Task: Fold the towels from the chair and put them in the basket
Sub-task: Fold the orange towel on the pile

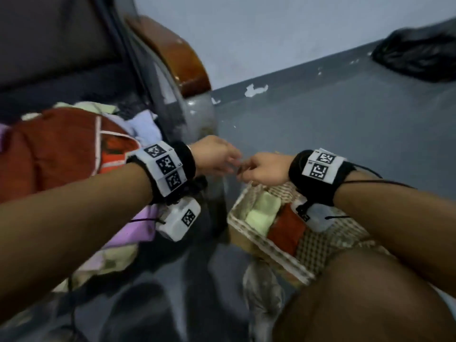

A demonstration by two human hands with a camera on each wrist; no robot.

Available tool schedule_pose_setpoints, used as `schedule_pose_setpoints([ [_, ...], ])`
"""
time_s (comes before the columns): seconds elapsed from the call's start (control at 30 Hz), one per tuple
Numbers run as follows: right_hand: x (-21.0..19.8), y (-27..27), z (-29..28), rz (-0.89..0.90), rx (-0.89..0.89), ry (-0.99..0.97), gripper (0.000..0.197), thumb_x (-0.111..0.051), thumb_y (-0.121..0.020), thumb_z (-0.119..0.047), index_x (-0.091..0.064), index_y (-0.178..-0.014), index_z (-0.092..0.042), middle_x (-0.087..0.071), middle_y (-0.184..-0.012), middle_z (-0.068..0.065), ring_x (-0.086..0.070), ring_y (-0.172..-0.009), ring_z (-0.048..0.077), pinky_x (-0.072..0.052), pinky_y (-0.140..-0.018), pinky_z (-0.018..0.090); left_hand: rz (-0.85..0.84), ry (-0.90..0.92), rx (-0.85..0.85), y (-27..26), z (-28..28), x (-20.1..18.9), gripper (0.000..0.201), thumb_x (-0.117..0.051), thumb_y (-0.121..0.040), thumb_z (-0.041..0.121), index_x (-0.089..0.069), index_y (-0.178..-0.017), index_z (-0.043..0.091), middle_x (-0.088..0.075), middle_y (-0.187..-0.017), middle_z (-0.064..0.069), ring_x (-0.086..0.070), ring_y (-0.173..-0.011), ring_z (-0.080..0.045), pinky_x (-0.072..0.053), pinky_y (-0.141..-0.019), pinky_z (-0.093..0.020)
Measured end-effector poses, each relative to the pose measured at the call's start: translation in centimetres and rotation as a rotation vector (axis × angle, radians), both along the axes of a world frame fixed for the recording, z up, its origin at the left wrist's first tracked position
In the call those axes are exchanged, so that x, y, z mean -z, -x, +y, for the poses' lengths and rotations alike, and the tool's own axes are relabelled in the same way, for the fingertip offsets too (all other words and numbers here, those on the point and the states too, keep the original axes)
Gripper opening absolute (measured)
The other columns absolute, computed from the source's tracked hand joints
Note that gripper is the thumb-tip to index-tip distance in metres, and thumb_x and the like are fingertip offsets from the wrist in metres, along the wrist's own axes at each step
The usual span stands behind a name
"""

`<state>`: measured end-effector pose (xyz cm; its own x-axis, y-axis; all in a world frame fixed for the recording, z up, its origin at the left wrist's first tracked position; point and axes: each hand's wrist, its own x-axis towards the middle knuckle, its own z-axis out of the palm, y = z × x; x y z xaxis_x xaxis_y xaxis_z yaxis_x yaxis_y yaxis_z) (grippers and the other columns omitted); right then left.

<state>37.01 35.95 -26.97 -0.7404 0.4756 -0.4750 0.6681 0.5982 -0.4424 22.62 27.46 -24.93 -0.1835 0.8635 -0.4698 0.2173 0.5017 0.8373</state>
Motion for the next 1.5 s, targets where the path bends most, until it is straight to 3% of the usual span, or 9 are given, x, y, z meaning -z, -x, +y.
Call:
schedule_pose_setpoints([
  [0.3,-7.4,18.1,-12.5,0.228,-0.234,0.074,0.029,-0.062,-0.095,-0.032,-0.069,-0.117,-0.015,-0.069,-0.093,-0.005,-0.068,-0.081,0.013,-0.048,-0.061,0.014,0.413,-0.122,-0.250,14.5,-18.4,-4.6,0.008,-0.062,-0.092,0.015,-0.069,-0.094,0.013,-0.071,-0.089,-0.006,-0.066,-0.075,-0.020,-0.056,-0.069,-0.034],
  [0.5,-4.6,24.8,-16.7,0.260,-0.316,-0.079,0.041,-0.061,-0.094,-0.018,-0.058,-0.135,-0.014,-0.061,-0.136,0.004,-0.057,-0.123,0.019,-0.042,-0.106,0.027,0.825,0.056,-0.248,19.3,-25.2,-1.4,0.043,-0.074,-0.079,0.036,-0.063,-0.117,0.018,-0.067,-0.113,-0.002,-0.063,-0.104,-0.023,-0.050,-0.089,-0.033],
  [0.6,-2.4,25.6,-16.7,0.244,-0.345,-0.087,0.051,-0.066,-0.089,-0.015,-0.055,-0.139,-0.016,-0.060,-0.138,0.003,-0.058,-0.119,0.016,-0.040,-0.094,0.018,0.919,0.124,-0.096,20.3,-25.8,0.7,0.064,-0.075,-0.079,0.044,-0.055,-0.133,0.018,-0.056,-0.124,-0.010,-0.056,-0.114,-0.030,-0.046,-0.100,-0.039],
  [0.73,-0.8,26.7,-15.6,0.288,-0.332,-0.123,0.052,-0.071,-0.083,-0.022,-0.058,-0.133,-0.021,-0.062,-0.130,0.004,-0.056,-0.100,0.011,-0.040,-0.085,0.020,1.046,0.027,-0.159,21.0,-25.3,1.2,0.024,-0.059,-0.090,0.032,-0.067,-0.108,0.017,-0.061,-0.109,-0.010,-0.059,-0.104,-0.033,-0.048,-0.089,-0.040],
  [0.93,-0.3,27.3,-13.5,0.347,-0.337,-0.193,0.081,-0.078,-0.078,-0.022,-0.040,-0.147,-0.039,-0.034,-0.149,0.012,-0.032,-0.140,0.030,-0.029,-0.118,0.041,0.520,-0.338,-0.639,21.4,-24.8,-0.9,0.017,-0.061,-0.095,0.029,-0.060,-0.081,0.018,-0.064,-0.078,0.002,-0.059,-0.074,-0.018,-0.047,-0.072,-0.031],
  [1.1,-0.9,27.8,-14.0,0.519,-0.291,-0.291,0.018,-0.061,-0.096,-0.032,-0.074,-0.107,-0.025,-0.051,-0.142,0.007,-0.039,-0.139,0.025,-0.033,-0.113,0.044,0.226,-0.502,-0.815,21.0,-25.8,-2.7,0.020,-0.068,-0.091,0.015,-0.063,-0.072,0.017,-0.059,-0.048,0.011,-0.052,-0.039,-0.003,-0.039,-0.039,-0.014],
  [1.27,-1.8,27.9,-16.1,0.614,-0.314,-0.111,0.013,-0.057,-0.096,-0.018,-0.050,-0.104,-0.025,-0.064,-0.099,-0.003,-0.057,-0.072,0.009,-0.049,-0.071,0.035,0.181,-0.414,-1.022,21.5,-26.8,-3.2,0.028,-0.063,-0.092,0.026,-0.067,-0.071,0.009,-0.065,-0.072,-0.018,-0.059,-0.063,-0.027,-0.049,-0.058,-0.035],
  [1.37,-1.7,28.3,-16.5,0.468,-0.465,-0.141,0.073,-0.075,-0.081,-0.014,-0.039,-0.144,-0.021,-0.055,-0.124,0.001,-0.059,-0.094,0.014,-0.048,-0.080,0.022,0.029,-0.500,-1.095,21.6,-26.8,-4.5,0.029,-0.059,-0.090,0.031,-0.065,-0.074,0.007,-0.055,-0.062,-0.011,-0.048,-0.048,-0.024,-0.035,-0.041,-0.020],
  [1.5,-1.4,28.9,-16.4,0.583,-0.362,-0.275,0.019,-0.062,-0.091,-0.016,-0.072,-0.107,-0.021,-0.064,-0.124,0.000,-0.059,-0.114,0.022,-0.048,-0.098,0.038,-0.171,-0.578,-1.002,20.9,-27.2,-5.7,0.026,-0.048,-0.074,0.028,-0.053,-0.092,0.010,-0.042,-0.080,-0.017,-0.035,-0.051,-0.020,-0.025,-0.051,-0.024],
])
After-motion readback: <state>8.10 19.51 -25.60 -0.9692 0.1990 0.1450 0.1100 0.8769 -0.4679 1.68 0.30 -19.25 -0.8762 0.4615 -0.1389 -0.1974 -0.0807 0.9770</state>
